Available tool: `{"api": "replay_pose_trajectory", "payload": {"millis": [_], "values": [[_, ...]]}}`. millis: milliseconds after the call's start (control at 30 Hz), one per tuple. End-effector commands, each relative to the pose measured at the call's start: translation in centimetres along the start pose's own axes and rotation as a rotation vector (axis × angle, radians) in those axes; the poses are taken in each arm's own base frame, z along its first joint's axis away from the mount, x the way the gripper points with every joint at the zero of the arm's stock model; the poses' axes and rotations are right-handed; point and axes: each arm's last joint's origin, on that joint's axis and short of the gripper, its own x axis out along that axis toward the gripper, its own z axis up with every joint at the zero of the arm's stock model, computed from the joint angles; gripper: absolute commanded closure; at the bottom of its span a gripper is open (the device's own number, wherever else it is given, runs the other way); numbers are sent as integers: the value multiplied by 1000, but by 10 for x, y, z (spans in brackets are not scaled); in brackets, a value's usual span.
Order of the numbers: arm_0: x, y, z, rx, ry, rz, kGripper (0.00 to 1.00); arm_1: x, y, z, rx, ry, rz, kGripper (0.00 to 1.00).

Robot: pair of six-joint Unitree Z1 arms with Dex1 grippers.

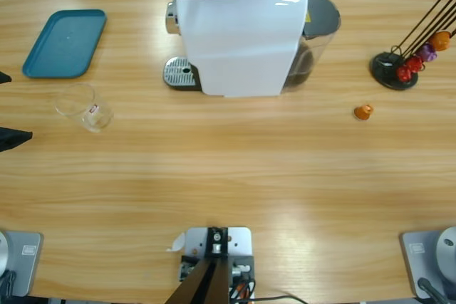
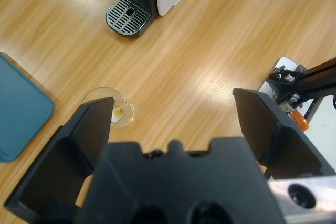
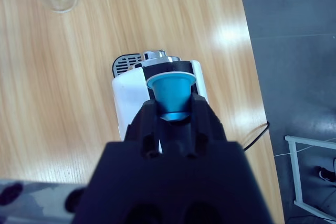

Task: Pour coffee

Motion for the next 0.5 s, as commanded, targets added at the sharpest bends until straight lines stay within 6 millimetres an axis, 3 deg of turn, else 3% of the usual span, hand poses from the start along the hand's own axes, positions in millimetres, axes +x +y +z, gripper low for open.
{"api": "replay_pose_trajectory", "payload": {"millis": [33, 300, 333, 433, 500], "values": [[6, 1, -9, -17, 26, 14, 18, 40, -1, -20, 0, 97, 32, 840], [7, 2, -8, -21, 30, 17, 18, 41, 0, -22, -6, 110, 30, 837], [7, 2, -8, -21, 30, 17, 18, 42, 0, -22, -3, 108, 34, 793], [7, 2, -9, -21, 31, 17, 18, 44, 0, -22, 11, 106, 39, 477], [7, 2, -9, -21, 31, 17, 18, 44, 0, -22, 22, 110, 31, 179]]}}
